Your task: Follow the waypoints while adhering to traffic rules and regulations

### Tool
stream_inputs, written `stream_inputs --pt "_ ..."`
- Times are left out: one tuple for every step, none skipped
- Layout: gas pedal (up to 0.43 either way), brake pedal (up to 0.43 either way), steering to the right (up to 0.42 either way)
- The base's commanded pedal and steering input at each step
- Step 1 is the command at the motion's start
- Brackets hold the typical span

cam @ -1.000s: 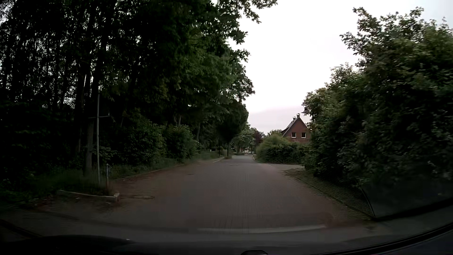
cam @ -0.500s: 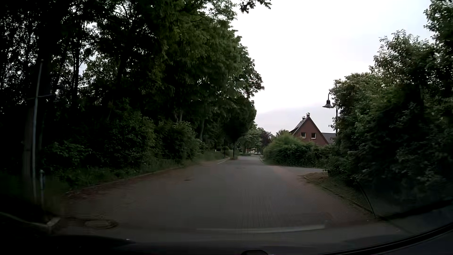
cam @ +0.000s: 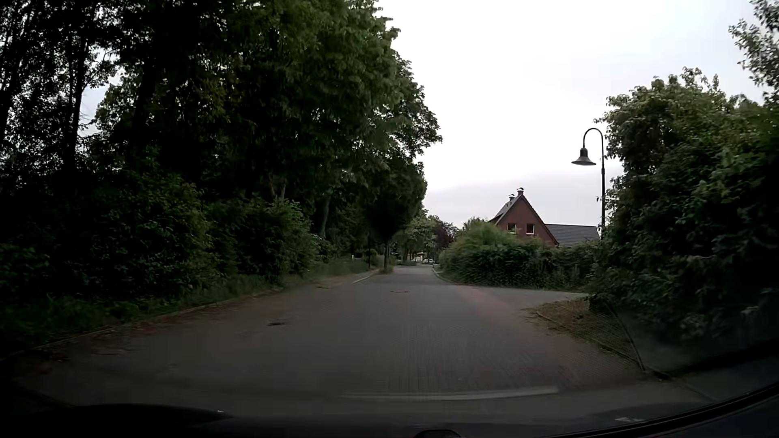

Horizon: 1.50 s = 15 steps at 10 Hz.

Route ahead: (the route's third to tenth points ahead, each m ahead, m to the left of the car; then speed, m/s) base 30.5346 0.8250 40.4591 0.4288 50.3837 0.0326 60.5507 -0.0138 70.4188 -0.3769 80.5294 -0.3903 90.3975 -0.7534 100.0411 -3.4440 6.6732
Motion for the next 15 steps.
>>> stream_inputs --pt "0.138 0.0 0.034" --pt "0.138 0.0 0.032" --pt "0.138 0.0 0.032" --pt "0.138 0.0 0.029" --pt "0.138 0.0 0.025" --pt "0.138 0.0 0.022" --pt "0.138 0.0 0.016" --pt "0.138 0.0 0.013" --pt "0.138 0.0 0.011" --pt "0.138 0.0 0.008" --pt "0.138 0.0 0.003" --pt "0.15 0.0 0.001" --pt "0.15 0.0 0.001" --pt "0.15 0.0 0.0" --pt "0.15 0.0 -0.005"
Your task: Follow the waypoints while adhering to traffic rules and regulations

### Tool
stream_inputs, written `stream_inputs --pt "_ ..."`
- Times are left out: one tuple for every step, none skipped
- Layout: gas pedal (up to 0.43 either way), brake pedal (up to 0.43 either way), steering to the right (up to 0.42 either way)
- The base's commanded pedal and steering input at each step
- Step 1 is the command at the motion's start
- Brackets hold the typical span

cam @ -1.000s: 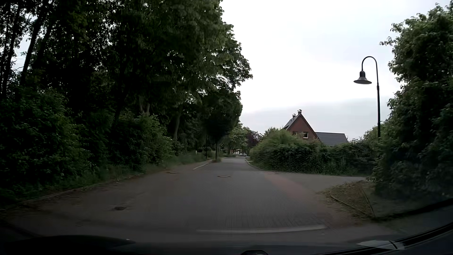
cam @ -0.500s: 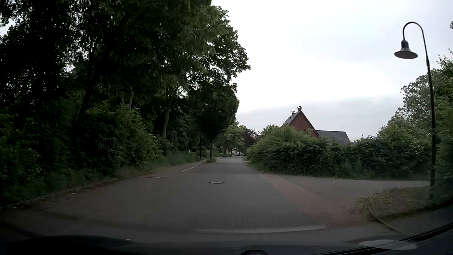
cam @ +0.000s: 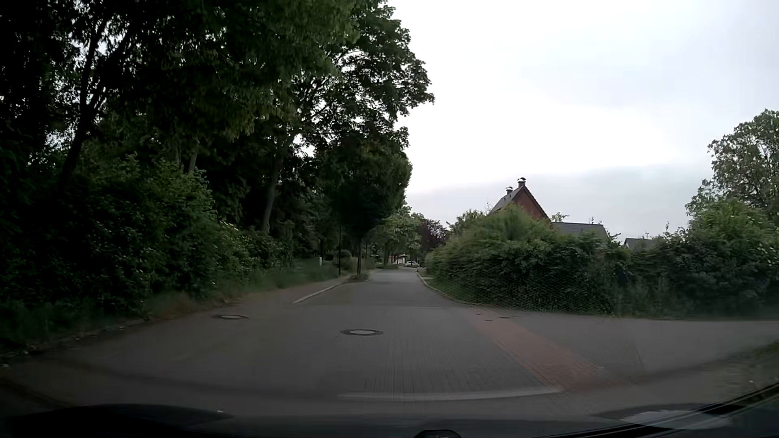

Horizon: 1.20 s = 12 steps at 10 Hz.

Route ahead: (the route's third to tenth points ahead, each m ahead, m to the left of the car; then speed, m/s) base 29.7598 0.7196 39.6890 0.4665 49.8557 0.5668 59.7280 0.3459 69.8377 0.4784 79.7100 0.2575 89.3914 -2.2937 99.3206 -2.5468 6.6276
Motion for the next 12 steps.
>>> stream_inputs --pt "0.15 0.0 -0.009" --pt "0.15 0.0 -0.009" --pt "0.15 0.0 -0.008" --pt "0.15 0.0 -0.008" --pt "0.15 0.0 -0.007" --pt "0.15 0.0 -0.008" --pt "0.15 0.0 -0.007" --pt "0.15 0.0 -0.006" --pt "0.15 0.0 -0.007" --pt "0.15 0.0 -0.007" --pt "0.15 0.0 -0.007" --pt "0.15 0.0 -0.007"
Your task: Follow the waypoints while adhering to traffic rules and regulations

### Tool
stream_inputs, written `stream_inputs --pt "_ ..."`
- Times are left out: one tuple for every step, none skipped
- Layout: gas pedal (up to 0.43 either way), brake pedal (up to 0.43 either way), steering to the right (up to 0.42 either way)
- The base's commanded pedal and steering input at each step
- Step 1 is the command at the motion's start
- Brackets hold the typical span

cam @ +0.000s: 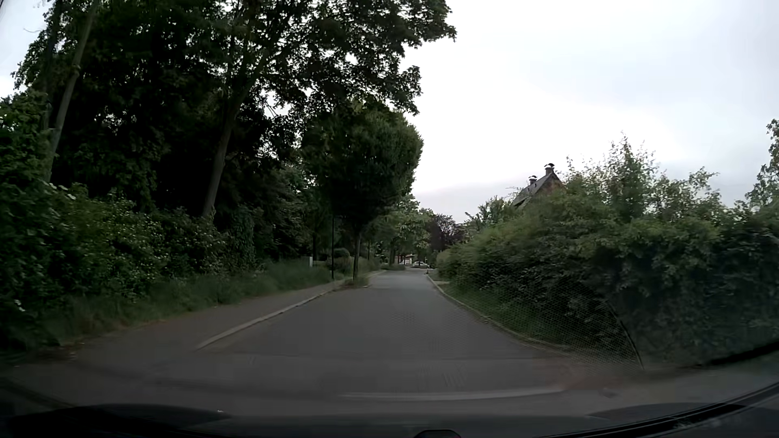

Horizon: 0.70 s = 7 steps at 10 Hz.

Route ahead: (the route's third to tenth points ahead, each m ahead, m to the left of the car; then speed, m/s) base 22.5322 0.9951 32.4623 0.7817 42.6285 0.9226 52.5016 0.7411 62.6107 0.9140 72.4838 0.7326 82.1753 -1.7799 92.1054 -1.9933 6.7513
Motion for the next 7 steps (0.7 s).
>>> stream_inputs --pt "0.15 0.0 -0.007" --pt "0.15 0.0 -0.005" --pt "0.15 0.0 -0.005" --pt "0.15 0.0 -0.005" --pt "0.15 0.0 -0.005" --pt "0.15 0.0 -0.004" --pt "0.15 0.0 0.006"
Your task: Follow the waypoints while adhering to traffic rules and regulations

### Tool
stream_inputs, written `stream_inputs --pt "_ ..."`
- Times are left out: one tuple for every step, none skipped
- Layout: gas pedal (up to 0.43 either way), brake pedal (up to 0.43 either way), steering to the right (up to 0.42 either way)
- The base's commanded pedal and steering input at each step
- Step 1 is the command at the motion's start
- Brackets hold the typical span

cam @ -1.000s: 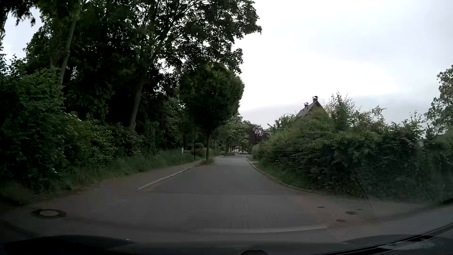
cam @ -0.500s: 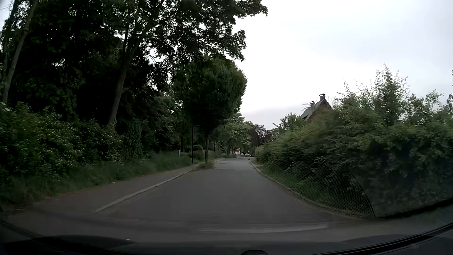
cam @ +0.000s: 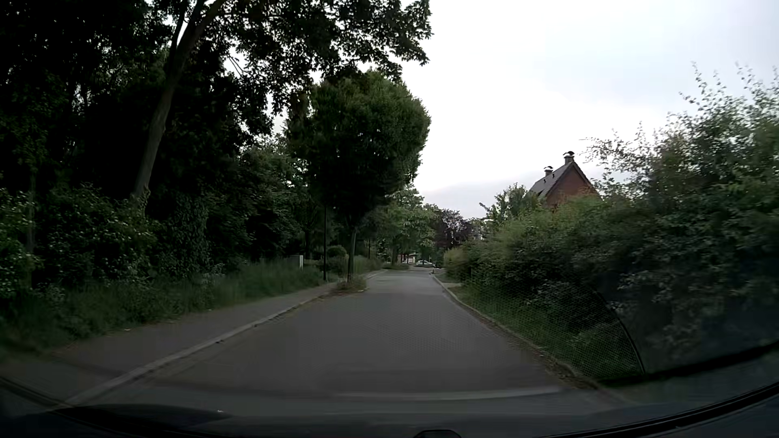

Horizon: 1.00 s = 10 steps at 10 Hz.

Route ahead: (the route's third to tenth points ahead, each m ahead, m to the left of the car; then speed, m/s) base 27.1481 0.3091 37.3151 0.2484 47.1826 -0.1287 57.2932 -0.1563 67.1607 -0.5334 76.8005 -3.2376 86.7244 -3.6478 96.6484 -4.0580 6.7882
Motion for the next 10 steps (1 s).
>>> stream_inputs --pt "0.15 0.0 0.014" --pt "0.15 0.0 0.01" --pt "0.169 0.0 0.005" --pt "0.157 0.0 0.006" --pt "0.157 0.0 0.004" --pt "0.157 0.0 0.003" --pt "0.157 0.0 0.0" --pt "0.157 0.0 0.0" --pt "0.157 0.0 0.0" --pt "0.157 0.0 0.0"
